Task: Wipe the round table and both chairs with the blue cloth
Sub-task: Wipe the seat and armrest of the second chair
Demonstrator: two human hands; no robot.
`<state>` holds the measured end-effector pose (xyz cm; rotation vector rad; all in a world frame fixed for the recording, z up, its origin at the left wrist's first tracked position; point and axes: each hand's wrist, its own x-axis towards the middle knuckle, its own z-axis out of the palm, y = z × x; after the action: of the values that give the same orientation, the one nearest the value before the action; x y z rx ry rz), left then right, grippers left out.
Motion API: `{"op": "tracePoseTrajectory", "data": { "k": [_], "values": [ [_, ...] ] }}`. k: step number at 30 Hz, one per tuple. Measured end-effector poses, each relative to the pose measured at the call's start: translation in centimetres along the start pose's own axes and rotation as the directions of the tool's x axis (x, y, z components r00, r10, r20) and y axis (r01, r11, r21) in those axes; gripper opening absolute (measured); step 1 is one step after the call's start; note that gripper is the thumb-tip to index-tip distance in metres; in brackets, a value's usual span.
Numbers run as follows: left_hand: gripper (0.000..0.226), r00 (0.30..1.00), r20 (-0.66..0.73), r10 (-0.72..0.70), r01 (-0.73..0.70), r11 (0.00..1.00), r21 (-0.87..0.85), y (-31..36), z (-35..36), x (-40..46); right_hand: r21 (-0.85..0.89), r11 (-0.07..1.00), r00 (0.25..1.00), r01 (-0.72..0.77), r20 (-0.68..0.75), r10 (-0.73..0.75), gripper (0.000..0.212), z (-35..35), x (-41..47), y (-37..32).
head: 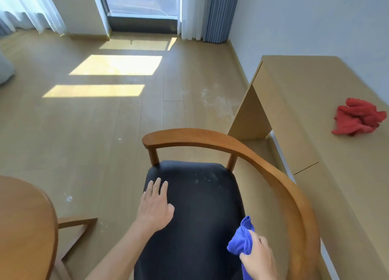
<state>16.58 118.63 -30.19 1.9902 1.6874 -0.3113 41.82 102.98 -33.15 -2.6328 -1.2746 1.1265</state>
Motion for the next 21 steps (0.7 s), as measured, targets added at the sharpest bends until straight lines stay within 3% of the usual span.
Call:
{"op": "tracePoseTrajectory", "data": {
  "k": [3, 5, 8, 10, 11, 14, 18, 21],
  "values": [
    [0.067, 1.0, -0.001, 0.008, -0.008, 0.999, 0.043, -0.3, 4.3, 1.1, 0.04, 0.993, 0.96, 0.116, -0.26, -0.101, 0.025, 1.8, 2.6, -1.8],
    [0.067, 1.0, -0.023, 0.02, -0.019, 0.998, 0.062, -0.5, 7.3, 3.3, 0.138, 0.981, 0.944, 0.136, -0.32, -0.085, 0.013, 3.0, 5.2, -3.0],
    [0.066, 0.998, -0.053, 0.04, -0.035, 0.994, 0.107, -1.4, 12.2, 7.0, 0.092, 0.981, 0.933, 0.172, -0.334, -0.132, 0.066, 6.2, 9.5, -3.3],
    [0.065, 0.998, -0.038, 0.049, -0.043, 0.987, 0.153, -2.6, 15.8, 8.9, -0.104, 0.975, 0.938, 0.197, -0.268, -0.218, 0.093, 9.0, 11.9, -3.4],
    [0.065, 0.998, -0.034, 0.061, -0.054, 0.981, 0.185, -3.2, 17.5, 9.4, -0.212, 0.952, 0.934, 0.222, -0.234, -0.27, 0.096, 10.6, 12.8, -3.2],
    [0.066, 0.988, -0.102, 0.114, -0.087, 0.967, 0.238, -4.3, 20.5, 9.9, -0.325, 0.907, 0.877, 0.266, -0.308, -0.368, 0.09, 13.1, 15.4, -2.6],
    [0.068, 0.978, -0.122, 0.169, -0.142, 0.97, 0.198, -4.9, 21.5, 10.5, -0.14, 0.985, 0.767, 0.105, -0.618, -0.17, 0.069, 13.2, 19.7, -4.3],
    [0.066, 0.976, -0.137, 0.171, -0.144, 0.972, 0.185, -5.1, 22.0, 10.7, -0.131, 0.99, 0.717, 0.044, -0.686, -0.123, 0.051, 13.9, 21.2, -7.0]
  ]
}}
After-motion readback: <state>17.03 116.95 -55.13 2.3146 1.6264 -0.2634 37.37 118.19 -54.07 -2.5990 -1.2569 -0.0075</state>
